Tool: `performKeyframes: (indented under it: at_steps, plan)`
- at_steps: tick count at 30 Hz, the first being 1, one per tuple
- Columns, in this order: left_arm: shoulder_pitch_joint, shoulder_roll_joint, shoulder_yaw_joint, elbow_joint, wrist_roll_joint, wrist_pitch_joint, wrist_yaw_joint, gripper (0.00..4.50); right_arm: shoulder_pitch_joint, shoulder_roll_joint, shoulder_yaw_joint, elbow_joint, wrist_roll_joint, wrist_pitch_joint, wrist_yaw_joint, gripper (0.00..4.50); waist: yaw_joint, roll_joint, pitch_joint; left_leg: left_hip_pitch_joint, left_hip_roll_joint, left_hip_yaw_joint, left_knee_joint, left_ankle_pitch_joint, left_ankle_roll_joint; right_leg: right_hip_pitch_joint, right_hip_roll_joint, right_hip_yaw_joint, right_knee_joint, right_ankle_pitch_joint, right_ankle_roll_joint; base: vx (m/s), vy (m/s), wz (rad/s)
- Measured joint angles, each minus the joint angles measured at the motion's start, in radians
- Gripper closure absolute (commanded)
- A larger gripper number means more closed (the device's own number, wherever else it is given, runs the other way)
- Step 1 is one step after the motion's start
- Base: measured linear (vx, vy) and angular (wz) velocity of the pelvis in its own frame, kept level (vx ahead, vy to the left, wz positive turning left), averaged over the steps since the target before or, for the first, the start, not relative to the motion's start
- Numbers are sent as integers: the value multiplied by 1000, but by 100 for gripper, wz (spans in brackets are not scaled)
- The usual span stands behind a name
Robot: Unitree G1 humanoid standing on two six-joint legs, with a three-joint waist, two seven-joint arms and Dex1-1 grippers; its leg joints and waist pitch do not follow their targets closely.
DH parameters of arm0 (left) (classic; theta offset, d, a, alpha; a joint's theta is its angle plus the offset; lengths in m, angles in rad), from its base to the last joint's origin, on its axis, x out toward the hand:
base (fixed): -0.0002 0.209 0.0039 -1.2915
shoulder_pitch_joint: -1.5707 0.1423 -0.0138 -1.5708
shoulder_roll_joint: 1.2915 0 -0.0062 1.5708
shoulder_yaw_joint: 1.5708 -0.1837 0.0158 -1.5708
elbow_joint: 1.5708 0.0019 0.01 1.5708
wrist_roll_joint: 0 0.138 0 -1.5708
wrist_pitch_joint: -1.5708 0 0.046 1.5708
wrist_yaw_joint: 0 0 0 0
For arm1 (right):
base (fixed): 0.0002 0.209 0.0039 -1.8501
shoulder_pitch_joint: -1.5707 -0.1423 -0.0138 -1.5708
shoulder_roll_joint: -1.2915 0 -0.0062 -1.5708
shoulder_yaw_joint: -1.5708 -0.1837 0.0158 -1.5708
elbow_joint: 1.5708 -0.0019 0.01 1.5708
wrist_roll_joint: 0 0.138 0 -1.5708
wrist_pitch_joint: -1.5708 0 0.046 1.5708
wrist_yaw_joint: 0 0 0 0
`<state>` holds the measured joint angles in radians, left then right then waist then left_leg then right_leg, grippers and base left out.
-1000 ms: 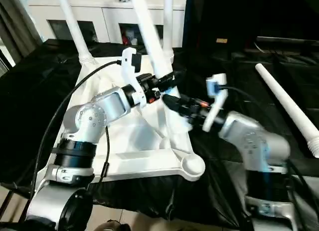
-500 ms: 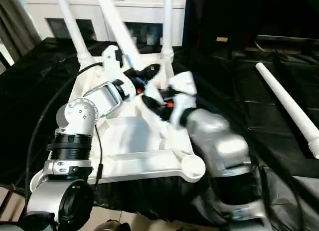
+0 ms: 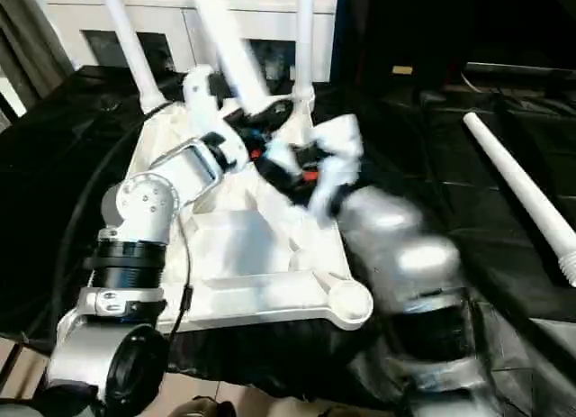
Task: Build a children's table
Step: Pick table leg
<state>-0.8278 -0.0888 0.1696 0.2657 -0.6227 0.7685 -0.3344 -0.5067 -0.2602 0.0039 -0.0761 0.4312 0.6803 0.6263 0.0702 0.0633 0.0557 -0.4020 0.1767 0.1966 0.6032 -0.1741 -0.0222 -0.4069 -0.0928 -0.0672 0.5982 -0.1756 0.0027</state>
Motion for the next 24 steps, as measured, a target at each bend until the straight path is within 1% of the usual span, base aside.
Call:
performKeyframes:
  at_steps: [1,3,5,7,9,12,16,17,20,24]
  plan:
    - [2,22,-17,-8,-6,5,-41,257,-1,-18,-7,0,16,11,37,129,-2,0,0,0,0,0,0,0,0,0,0,0,1,0,0,0,0,0]
    - [7,51,-46,-13,-15,19,-114,257,-1,-46,-5,5,38,24,90,119,-4,0,0,1,0,0,0,0,0,0,0,0,2,0,0,0,0,0]
    - [20,75,-77,-24,-32,33,-201,257,-2,-84,-6,17,62,43,154,119,-4,0,0,1,1,0,1,0,0,0,0,0,3,0,0,0,0,0]
    - [25,103,-104,-28,-44,41,-292,257,-3,-129,0,23,111,84,237,119,-4,0,0,1,1,0,3,0,0,0,0,0,4,0,0,0,0,0]
    - [27,130,-114,-41,-51,41,-361,257,-3,-166,3,23,146,109,301,119,-5,-1,0,1,1,0,4,0,0,0,0,0,5,0,0,0,0,0]
    - [27,158,-138,-59,-76,42,-465,257,-3,-203,7,22,194,150,394,119,-2,-1,0,1,1,0,7,0,0,0,-1,1,8,0,0,0,0,0]
    - [27,163,-157,-89,-111,42,-559,257,-3,-228,8,16,244,189,478,119,8,-2,0,2,1,0,9,0,-1,0,-1,1,12,0,0,0,0,0]
    - [27,163,-159,-91,-115,42,-570,257,-3,-230,9,14,249,192,487,135,9,-2,0,2,1,0,9,0,-1,0,-1,2,12,0,0,0,0,0]
    - [27,167,-171,-94,-126,43,-607,257,-3,-236,18,8,276,209,514,155,11,-2,0,3,1,0,10,0,-3,0,-1,2,13,1,-1,0,0,0]
    - [27,172,-181,-94,-126,43,-630,257,-1,-233,19,6,297,220,519,199,15,-2,0,3,1,0,10,0,-3,0,-1,2,13,1,-2,0,0,0]
